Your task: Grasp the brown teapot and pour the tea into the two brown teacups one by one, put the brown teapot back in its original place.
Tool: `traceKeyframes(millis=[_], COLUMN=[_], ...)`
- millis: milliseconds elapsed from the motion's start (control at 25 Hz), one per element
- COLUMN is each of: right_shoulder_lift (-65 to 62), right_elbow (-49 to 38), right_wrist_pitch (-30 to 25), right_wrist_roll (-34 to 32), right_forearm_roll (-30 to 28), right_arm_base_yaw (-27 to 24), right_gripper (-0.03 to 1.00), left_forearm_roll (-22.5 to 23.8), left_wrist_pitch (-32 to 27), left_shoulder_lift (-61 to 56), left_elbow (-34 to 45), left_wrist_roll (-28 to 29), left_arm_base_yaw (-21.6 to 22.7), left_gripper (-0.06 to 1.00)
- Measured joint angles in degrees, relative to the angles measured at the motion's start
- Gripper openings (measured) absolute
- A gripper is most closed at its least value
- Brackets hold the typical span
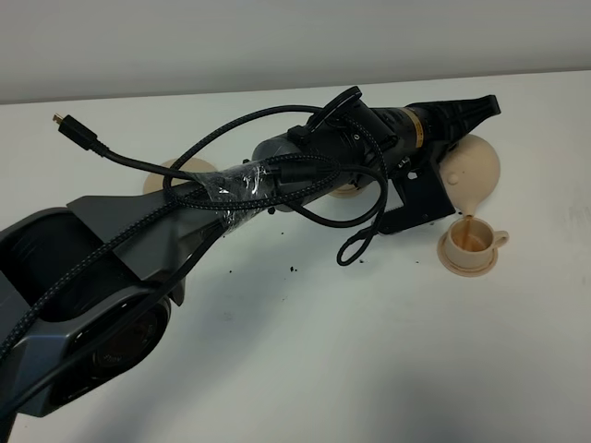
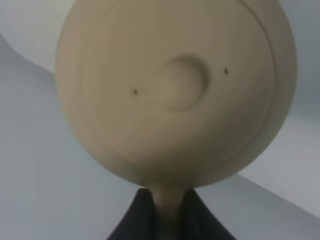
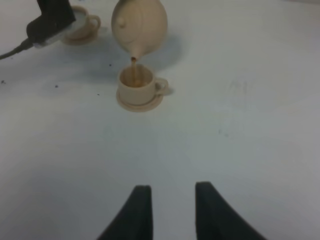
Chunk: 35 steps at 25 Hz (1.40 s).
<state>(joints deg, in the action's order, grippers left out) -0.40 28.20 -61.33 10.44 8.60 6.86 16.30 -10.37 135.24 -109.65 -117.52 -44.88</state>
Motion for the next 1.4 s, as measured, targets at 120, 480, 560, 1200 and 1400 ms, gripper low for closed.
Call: traceKeyframes(millis=[120, 480, 560, 1200, 1400], right_shoulder_lift=[0.00, 0.00, 0.00, 0.00, 0.00], right_elbow=[0.00, 0.00, 0.00, 0.00, 0.00], right_wrist_pitch=[0.00, 0.00, 0.00, 0.00, 0.00], right_wrist_roll=[0.00, 0.00, 0.00, 0.00, 0.00], right_forearm_roll=[0.00, 0.00, 0.00, 0.00, 0.00], right_arm_base_yaw=[0.00, 0.00, 0.00, 0.00, 0.00], right_gripper=[0.24, 0.24, 0.24, 0.24, 0.24], left_forearm_roll=[0.00, 0.00, 0.00, 1.40, 1.59], left_wrist_pitch=[0.08, 0.53, 0.79, 1.79, 2.24], left_shoulder_lift=[0.00, 0.00, 0.00, 0.00, 0.00], left_elbow=[0.00, 0.00, 0.00, 0.00, 0.00], left_wrist_roll=[-0.71, -2.15, -2.17, -2.22, -2.22], left_arm_base_yaw=[0.00, 0.00, 0.00, 0.00, 0.00], left_gripper=[0.15, 0.15, 0.15, 0.15, 0.15])
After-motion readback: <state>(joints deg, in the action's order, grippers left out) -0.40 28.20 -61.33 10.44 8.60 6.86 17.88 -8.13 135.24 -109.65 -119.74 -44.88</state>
